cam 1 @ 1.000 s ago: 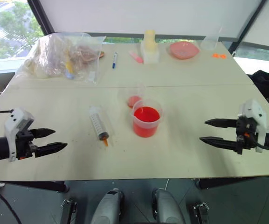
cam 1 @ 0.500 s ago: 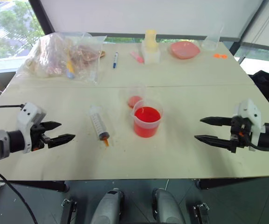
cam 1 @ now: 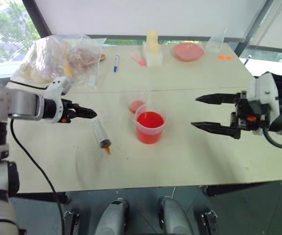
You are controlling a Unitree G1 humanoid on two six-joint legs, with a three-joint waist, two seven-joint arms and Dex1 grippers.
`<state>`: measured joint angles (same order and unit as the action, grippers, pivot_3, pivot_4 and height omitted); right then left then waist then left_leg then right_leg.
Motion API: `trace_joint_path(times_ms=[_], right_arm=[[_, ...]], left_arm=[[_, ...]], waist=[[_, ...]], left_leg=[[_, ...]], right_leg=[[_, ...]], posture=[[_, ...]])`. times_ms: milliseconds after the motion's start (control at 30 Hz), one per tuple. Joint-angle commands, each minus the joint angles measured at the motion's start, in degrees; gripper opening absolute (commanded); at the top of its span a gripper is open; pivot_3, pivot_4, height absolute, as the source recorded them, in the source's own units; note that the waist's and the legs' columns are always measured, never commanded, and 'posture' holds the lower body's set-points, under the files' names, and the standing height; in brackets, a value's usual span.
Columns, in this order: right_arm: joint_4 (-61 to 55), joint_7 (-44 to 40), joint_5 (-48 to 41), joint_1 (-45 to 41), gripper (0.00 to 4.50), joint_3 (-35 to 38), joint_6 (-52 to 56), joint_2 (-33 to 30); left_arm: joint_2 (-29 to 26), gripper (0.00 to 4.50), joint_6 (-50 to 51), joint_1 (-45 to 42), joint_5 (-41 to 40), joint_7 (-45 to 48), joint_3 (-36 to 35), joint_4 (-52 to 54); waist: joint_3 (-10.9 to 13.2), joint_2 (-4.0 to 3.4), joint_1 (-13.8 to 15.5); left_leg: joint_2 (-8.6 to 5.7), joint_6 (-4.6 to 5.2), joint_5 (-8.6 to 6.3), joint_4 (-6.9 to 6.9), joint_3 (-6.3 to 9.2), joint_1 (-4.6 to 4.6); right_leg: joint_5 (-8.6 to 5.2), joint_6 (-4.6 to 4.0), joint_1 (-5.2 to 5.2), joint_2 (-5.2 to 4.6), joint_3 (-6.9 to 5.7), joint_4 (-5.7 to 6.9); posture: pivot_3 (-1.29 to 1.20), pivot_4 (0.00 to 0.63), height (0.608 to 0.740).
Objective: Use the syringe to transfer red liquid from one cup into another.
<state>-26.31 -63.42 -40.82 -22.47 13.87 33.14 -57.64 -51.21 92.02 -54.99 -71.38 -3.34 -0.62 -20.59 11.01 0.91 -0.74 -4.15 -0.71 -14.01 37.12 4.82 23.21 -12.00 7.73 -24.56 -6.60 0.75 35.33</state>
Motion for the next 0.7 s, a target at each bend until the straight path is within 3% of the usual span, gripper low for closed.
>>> trace_joint_path(times_ms=[33, 100, 233, 400, 500, 700], right_arm=[[-2.4, -0.1, 0.2, -3.6, 3.48, -2.8, -2.5, 1.6], [-3.5, 0.7, -0.1, -5.5, 3.48, -4.7, -2.9, 3.1], [-5.9, 1.3, -0.8, -6.7, 3.48, -6.4, -2.4, 4.4], [-8.5, 1.5, -0.8, -5.6, 3.48, -7.8, -1.6, 4.2], [-9.0, 1.7, -0.5, -4.5, 3.48, -7.8, -1.3, 3.8], [-9.4, 2.0, -1.6, -3.5, 3.48, -6.8, -0.4, 3.3]], left_arm=[[3.9, 4.45, 0.5, -3.2, -7.1, -13.9, 1.8, -9.7], [8.2, 4.45, 0.5, -4.1, -9.4, -20.1, 1.3, -13.4], [15.8, 4.45, 0.5, -4.8, -7.6, -32.6, -6.2, -18.6], [22.6, 4.45, -1.0, -3.2, -3.7, -43.9, -15.6, -17.8], [25.4, 3.75, -0.9, -2.0, -0.6, -48.2, -20.4, -15.1], [29.6, 1.60, 0.5, -0.7, 2.0, -52.4, -26.7, -10.3]], waist=[[0.0, 0.00, 0.1], [0.0, 0.00, 0.3], [0.0, 0.07, 1.4], [-0.1, 0.02, 1.5], [-0.1, 0.03, 1.6], [-0.1, 0.04, 1.5]], left_leg=[[-0.02, 0.00, 0.00, 0.00, 0.00, 0.04], [-0.05, -0.01, 0.01, 0.01, 0.00, 0.06], [-0.10, -0.06, 0.03, 0.07, 0.04, 0.13], [-0.13, -0.08, 0.03, 0.04, 0.01, 0.07], [-0.13, -0.12, 0.05, 0.06, 0.01, -0.03], [-0.12, -0.20, 0.09, 0.06, -0.01, -0.11]], right_leg=[[0.00, 0.01, -0.05, -0.01, 0.01, 0.00], [0.01, 0.01, -0.08, -0.06, 0.02, 0.04], [0.04, 0.05, -0.10, -0.10, 0.01, 0.03], [0.04, 0.05, -0.06, -0.11, 0.03, 0.03], [0.04, 0.05, 0.07, -0.11, 0.03, 0.03], [0.05, 0.04, 0.11, -0.09, 0.03, 0.06]], posture=[[0.00, 0.150, 0.740], [0.00, 0.150, 0.740], [0.00, 0.150, 0.740], [0.00, 0.150, 0.740], [0.00, 0.150, 0.740], [0.00, 0.150, 0.740]])
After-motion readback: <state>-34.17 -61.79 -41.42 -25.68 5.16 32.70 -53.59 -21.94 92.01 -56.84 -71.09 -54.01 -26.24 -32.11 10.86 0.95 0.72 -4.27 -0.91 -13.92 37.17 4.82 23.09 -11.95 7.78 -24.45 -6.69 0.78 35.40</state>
